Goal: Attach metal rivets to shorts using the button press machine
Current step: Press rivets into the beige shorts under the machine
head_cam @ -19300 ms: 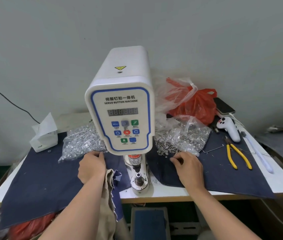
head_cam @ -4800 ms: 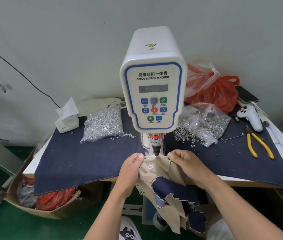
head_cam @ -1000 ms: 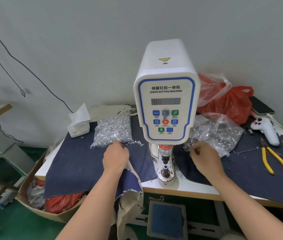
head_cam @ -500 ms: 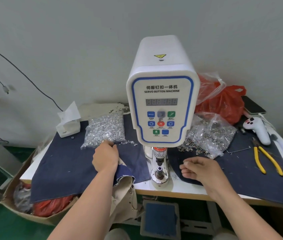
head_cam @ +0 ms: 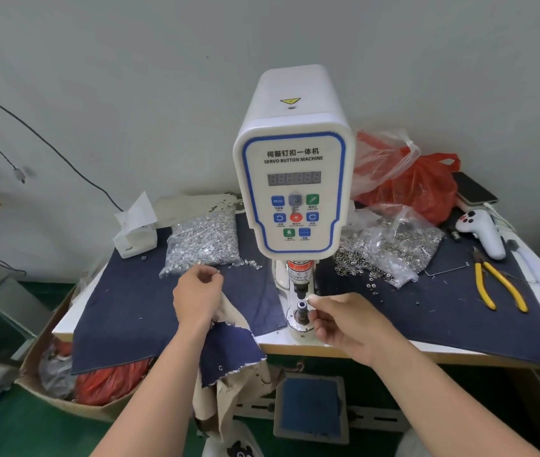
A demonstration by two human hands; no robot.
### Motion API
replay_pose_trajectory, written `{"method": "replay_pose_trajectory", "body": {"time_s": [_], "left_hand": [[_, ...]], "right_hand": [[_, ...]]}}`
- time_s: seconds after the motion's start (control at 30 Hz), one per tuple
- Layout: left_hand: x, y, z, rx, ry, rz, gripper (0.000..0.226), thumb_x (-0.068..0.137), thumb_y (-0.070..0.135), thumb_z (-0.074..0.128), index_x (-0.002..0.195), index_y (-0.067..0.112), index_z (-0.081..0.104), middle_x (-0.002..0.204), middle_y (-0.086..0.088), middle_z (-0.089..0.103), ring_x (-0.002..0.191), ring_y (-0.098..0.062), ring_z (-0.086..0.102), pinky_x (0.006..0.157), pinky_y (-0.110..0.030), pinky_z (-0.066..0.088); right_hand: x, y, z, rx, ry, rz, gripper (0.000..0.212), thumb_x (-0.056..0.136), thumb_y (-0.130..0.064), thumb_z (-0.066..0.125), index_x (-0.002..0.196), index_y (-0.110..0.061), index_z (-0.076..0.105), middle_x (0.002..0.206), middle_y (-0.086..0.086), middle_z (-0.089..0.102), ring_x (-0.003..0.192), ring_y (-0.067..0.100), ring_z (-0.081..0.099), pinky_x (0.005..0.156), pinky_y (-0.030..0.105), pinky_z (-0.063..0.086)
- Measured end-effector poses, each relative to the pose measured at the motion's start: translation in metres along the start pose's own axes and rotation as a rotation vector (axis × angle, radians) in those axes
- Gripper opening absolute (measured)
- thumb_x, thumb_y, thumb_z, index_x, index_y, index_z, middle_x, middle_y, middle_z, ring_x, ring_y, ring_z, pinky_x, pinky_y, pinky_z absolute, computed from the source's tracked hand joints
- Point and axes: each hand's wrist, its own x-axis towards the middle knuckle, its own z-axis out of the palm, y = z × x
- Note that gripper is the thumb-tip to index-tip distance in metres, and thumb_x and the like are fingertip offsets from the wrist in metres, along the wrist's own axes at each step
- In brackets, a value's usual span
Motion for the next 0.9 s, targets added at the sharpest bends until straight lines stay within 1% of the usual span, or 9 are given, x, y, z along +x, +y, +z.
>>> {"method": "replay_pose_trajectory", "body": {"time_s": [0.13,0.23,0.3,0.37,0.47,0.57,0.63,0.73,0.9], "left_hand": [[-0.022,-0.004,-0.012,-0.111,-0.072,0.052,0.021,0.091,0.021,0.068,0.095,0.039,0.077,0.086,0.017,0.076,0.088,0.001,0.067,0.08,-0.026,0.049],[-0.04,-0.006,-0.013,-0.184,-0.131,0.079,0.019,0.094,0.018,0.07,0.091,0.034,0.079,0.086,0.019,0.078,0.089,0.004,0.07,0.081,-0.02,0.048],[-0.052,-0.006,-0.012,-0.224,-0.164,0.096,0.016,0.097,0.017,0.069,0.094,0.03,0.078,0.087,0.018,0.079,0.095,0.003,0.07,0.088,-0.022,0.049],[-0.063,-0.005,-0.009,-0.249,-0.188,0.101,0.012,0.1,0.018,0.066,0.098,0.027,0.075,0.087,0.017,0.08,0.096,0.0,0.07,0.086,-0.025,0.049],[-0.075,-0.003,-0.001,-0.264,-0.227,0.089,0.006,0.102,0.02,0.063,0.101,0.023,0.069,0.088,0.018,0.08,0.082,-0.002,0.066,0.075,-0.027,0.046],[-0.085,-0.001,0.007,-0.28,-0.296,0.072,0.004,0.101,0.022,0.064,0.103,0.022,0.067,0.09,0.018,0.08,0.065,0.003,0.06,0.068,-0.025,0.046],[-0.09,0.002,0.012,-0.316,-0.313,0.055,0.005,0.098,0.023,0.07,0.1,0.025,0.073,0.09,0.017,0.08,0.068,0.004,0.064,0.067,-0.021,0.047],[-0.096,0.008,0.018,-0.376,-0.338,0.028,0.009,0.094,0.023,0.077,0.094,0.03,0.083,0.093,0.017,0.08,0.09,0.002,0.071,0.075,-0.018,0.049],[-0.105,0.018,0.033,-0.427,-0.348,0.04,0.009,0.093,0.017,0.077,0.093,0.024,0.082,0.091,0.009,0.08,0.082,0.002,0.071,0.071,-0.014,0.05]], "right_hand": [[0.001,-0.002,0.008,0.217,-0.033,0.119,0.015,0.097,-0.007,0.067,0.086,0.003,0.065,0.062,0.011,0.061,0.046,0.013,0.052,0.041,0.02,0.045],[0.002,-0.002,0.008,0.3,-0.058,0.161,0.012,0.096,-0.005,0.066,0.087,0.003,0.064,0.062,0.01,0.06,0.044,0.012,0.052,0.04,0.021,0.045],[0.0,-0.003,0.009,0.332,-0.072,0.176,0.011,0.096,-0.004,0.066,0.088,0.003,0.065,0.062,0.01,0.06,0.045,0.011,0.052,0.04,0.02,0.045],[-0.002,-0.003,0.009,0.358,-0.079,0.184,0.011,0.096,-0.003,0.065,0.087,0.003,0.065,0.062,0.009,0.059,0.046,0.011,0.051,0.04,0.02,0.045],[-0.005,-0.005,0.012,0.379,-0.079,0.194,0.011,0.097,-0.004,0.063,0.088,0.003,0.064,0.062,0.008,0.058,0.045,0.01,0.05,0.039,0.018,0.044],[-0.006,-0.006,0.014,0.418,-0.086,0.205,0.012,0.098,-0.005,0.061,0.088,0.002,0.064,0.062,0.005,0.056,0.046,0.008,0.047,0.039,0.016,0.042],[-0.007,-0.005,0.013,0.447,-0.11,0.208,0.011,0.097,-0.005,0.061,0.089,0.001,0.063,0.062,0.003,0.053,0.047,0.007,0.045,0.039,0.015,0.04],[-0.007,-0.003,0.006,0.417,-0.156,0.167,0.007,0.095,-0.004,0.063,0.091,0.001,0.066,0.062,0.002,0.052,0.045,0.006,0.044,0.039,0.015,0.038],[0.002,-0.002,-0.017,0.226,-0.04,0.025,0.026,0.099,-0.012,0.057,0.1,0.006,0.076,0.064,0.008,0.064,0.047,0.009,0.051,0.041,0.018,0.042]]}}
